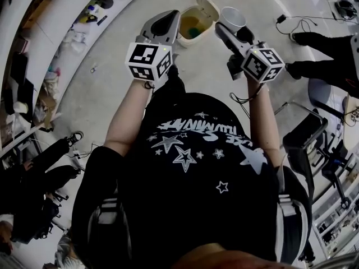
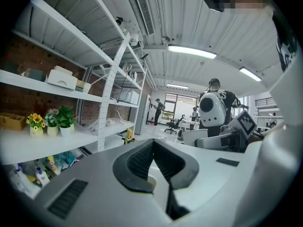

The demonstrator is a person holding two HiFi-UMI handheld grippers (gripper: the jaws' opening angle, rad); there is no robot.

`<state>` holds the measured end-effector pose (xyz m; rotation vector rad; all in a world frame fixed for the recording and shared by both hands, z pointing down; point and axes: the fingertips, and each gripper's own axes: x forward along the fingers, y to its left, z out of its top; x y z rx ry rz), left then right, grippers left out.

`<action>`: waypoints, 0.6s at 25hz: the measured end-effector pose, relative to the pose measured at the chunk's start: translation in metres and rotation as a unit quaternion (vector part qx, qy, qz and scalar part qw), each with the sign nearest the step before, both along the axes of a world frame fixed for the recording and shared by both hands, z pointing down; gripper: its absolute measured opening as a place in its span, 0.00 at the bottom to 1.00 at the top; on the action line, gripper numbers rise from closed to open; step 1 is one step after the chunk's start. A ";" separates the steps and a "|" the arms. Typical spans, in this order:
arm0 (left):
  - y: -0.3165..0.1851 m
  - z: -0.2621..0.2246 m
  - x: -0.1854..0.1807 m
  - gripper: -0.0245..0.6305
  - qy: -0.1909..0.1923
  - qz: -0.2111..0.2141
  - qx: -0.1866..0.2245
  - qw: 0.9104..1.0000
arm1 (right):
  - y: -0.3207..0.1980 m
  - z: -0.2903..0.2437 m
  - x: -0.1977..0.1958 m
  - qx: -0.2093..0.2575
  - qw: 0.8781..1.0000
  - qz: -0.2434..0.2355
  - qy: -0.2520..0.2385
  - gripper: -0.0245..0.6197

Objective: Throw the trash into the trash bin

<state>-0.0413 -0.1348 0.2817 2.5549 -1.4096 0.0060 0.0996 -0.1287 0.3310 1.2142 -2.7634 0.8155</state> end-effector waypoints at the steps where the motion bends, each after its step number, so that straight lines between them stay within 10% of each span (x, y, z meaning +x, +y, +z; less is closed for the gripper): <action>1: -0.007 0.002 -0.003 0.05 0.000 0.003 -0.003 1.000 | -0.006 0.000 -0.004 0.000 1.000 0.002 0.002 0.53; 15: -0.082 0.045 -0.052 0.05 0.013 0.050 -0.052 0.997 | -0.065 0.042 -0.071 -0.044 0.998 0.042 0.023 0.53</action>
